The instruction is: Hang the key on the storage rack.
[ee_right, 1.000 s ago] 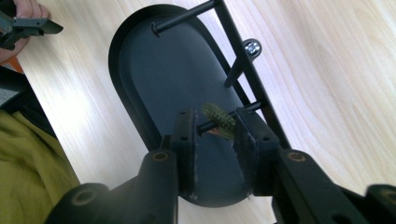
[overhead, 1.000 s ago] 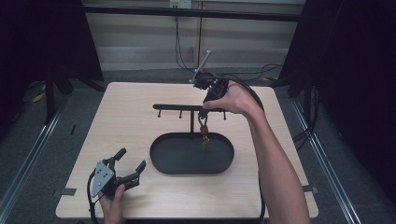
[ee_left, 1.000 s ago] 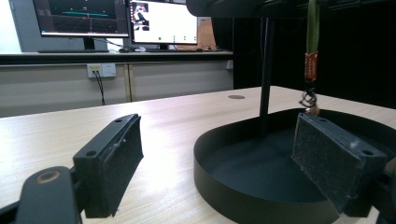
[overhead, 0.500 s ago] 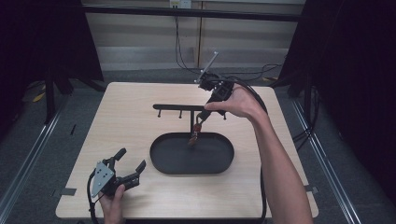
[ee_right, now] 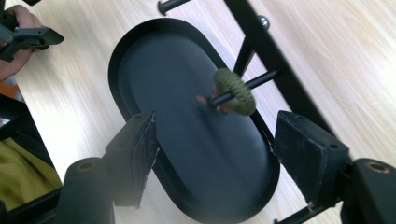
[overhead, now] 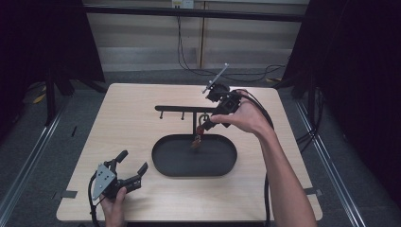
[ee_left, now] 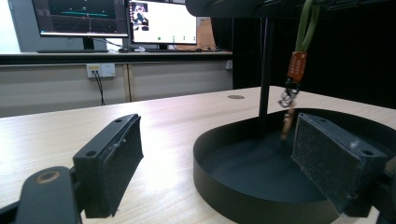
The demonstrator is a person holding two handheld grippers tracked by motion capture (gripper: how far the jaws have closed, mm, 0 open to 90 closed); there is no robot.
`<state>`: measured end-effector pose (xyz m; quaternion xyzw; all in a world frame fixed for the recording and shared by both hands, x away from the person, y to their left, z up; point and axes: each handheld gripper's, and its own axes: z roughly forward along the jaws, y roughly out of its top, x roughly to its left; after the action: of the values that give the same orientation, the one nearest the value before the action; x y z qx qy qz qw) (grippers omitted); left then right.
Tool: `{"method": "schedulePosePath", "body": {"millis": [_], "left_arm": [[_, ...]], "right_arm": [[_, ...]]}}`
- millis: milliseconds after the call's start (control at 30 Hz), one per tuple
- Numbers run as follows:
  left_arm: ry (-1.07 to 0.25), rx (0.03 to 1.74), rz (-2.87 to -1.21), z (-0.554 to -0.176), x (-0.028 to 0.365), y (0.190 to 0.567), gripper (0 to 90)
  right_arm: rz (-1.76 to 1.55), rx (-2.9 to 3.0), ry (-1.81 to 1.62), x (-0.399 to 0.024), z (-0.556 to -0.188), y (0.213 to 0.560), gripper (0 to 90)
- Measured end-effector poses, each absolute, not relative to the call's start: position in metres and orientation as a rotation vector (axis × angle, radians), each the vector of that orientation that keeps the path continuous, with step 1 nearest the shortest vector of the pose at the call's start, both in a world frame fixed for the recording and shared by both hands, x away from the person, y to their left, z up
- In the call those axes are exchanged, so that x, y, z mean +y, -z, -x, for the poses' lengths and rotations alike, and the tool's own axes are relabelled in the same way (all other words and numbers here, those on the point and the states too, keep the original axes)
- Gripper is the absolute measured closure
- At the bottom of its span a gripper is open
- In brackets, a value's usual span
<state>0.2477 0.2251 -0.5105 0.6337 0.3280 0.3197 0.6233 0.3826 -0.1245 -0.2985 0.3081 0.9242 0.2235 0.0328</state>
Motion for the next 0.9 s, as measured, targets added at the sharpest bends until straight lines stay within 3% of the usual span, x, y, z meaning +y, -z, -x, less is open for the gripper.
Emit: {"method": "schedulePosePath", "body": {"millis": [333,633,900], "left_arm": [[-0.731,0.757,-1.447,-0.248,0.225,0.511,15.8],[-0.732,0.757,-1.449,-0.248,0.225,0.511,15.8],[-0.736,0.753,-1.457,-0.248,0.225,0.51,15.7]], "right_arm": [[-0.969,2.784,-0.771,-0.136,-0.363,0.317,23.5],[-0.905,2.618,-1.069,-0.147,-0.334,0.331,14.5],[-0.889,2.51,-1.211,-0.157,-0.308,0.36,14.6]]}}
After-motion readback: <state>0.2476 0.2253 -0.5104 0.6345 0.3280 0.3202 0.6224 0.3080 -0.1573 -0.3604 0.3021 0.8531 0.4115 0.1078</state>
